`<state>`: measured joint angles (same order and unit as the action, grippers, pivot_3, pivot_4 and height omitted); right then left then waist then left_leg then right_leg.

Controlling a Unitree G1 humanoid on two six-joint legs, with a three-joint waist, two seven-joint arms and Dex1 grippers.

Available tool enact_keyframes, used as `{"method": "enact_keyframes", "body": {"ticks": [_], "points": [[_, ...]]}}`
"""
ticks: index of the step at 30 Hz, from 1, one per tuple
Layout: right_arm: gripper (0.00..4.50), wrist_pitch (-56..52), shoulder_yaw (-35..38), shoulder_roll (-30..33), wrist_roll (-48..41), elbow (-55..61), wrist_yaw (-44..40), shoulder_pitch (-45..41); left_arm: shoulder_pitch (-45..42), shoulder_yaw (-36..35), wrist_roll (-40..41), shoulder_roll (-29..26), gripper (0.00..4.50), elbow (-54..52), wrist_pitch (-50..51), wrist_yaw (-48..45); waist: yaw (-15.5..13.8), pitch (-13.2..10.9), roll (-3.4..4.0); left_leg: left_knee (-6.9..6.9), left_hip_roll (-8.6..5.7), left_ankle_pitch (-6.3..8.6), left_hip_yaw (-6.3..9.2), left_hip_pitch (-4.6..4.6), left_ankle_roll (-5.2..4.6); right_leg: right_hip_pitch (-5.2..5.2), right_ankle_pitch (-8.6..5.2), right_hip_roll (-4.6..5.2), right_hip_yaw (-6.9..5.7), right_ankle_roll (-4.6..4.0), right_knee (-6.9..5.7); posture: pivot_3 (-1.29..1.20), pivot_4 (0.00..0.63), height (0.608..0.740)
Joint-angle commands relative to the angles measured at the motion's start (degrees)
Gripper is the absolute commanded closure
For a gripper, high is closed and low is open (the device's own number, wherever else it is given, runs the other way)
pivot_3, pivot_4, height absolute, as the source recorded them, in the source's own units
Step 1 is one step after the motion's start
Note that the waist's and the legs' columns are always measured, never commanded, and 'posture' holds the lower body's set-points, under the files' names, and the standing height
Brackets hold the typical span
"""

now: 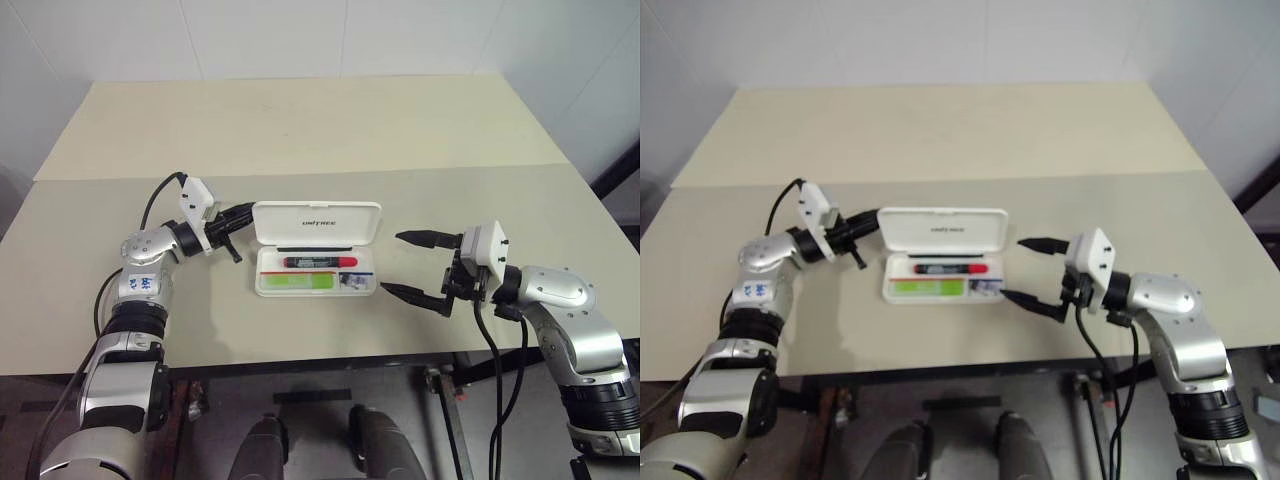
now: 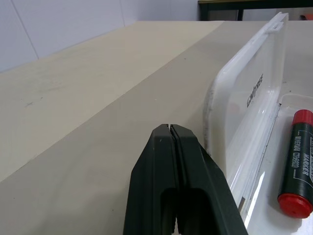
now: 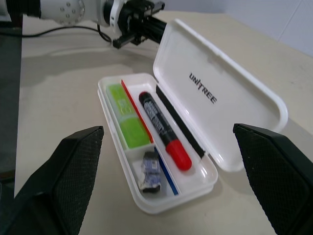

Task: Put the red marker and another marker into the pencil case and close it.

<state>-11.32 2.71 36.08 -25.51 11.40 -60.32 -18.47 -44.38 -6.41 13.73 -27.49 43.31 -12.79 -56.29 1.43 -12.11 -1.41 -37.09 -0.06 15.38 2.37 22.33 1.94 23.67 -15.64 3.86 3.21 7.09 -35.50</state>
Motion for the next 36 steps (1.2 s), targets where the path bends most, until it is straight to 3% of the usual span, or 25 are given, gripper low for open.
{"method": "enact_keyframes", "body": {"ticks": [1, 8, 15, 25, 36], "points": [[0.0, -0.7, 1.1, 0.1, -1.7, 2.6, 0.9, -1.3, 0.9, 0.0, 0.2, -0.9, 4.47, -2.5, -3.3, -2.3, 0.0, 0.0, 0.0, 0.01, 0.0, 0.0, 0.0, 0.0, 0.0, 0.0, 0.0, 0.0, 0.0, 0.0, 0.01, 0.0, 0.15, 0.74], [0.0, -2.3, 1.1, 0.2, -2.2, 3.9, 1.8, -2.4, 1.0, 4.6, -4.7, -3.9, 4.47, -1.7, -10.5, -7.5, 0.0, 0.0, 0.0, 0.03, 0.0, 0.0, 0.0, 0.01, 0.0, 0.0, 0.0, 0.0, -0.01, 0.0, 0.05, 0.0, 0.15, 0.74], [0.0, -2.9, 0.9, -0.2, -2.2, 4.6, 3.0, -2.8, 2.0, 9.2, -4.5, -1.9, 4.47, -6.7, -10.2, -12.9, -0.6, 0.0, 0.0, 0.02, -0.01, 0.0, 0.0, 0.02, 0.0, -0.01, 0.0, 0.01, 0.0, 0.0, 0.07, 0.0, 0.15, 0.74], [0.0, -4.1, 0.1, -2.1, -2.1, 7.8, 6.3, -2.5, 6.5, 15.7, -6.4, 1.8, 4.47, -16.7, -0.9, -12.7, -1.1, 0.0, 0.02, 0.0, 0.02, 0.01, 0.0, 0.01, -0.01, -0.01, -0.01, -0.03, 0.02, -0.01, 0.04, 0.0, 0.15, 0.74], [0.0, -5.5, -0.3, -3.8, -1.9, 12.3, 10.2, -1.7, 6.4, 19.0, -10.9, 0.7, 4.47, -18.8, 5.6, -10.5, -1.4, 0.0, 0.05, -0.06, -0.06, -0.06, 0.1, -0.13, -0.11, -0.24, 0.02, 0.01, 0.03, 0.02, 0.04, 0.0, 0.15, 0.74]]}}
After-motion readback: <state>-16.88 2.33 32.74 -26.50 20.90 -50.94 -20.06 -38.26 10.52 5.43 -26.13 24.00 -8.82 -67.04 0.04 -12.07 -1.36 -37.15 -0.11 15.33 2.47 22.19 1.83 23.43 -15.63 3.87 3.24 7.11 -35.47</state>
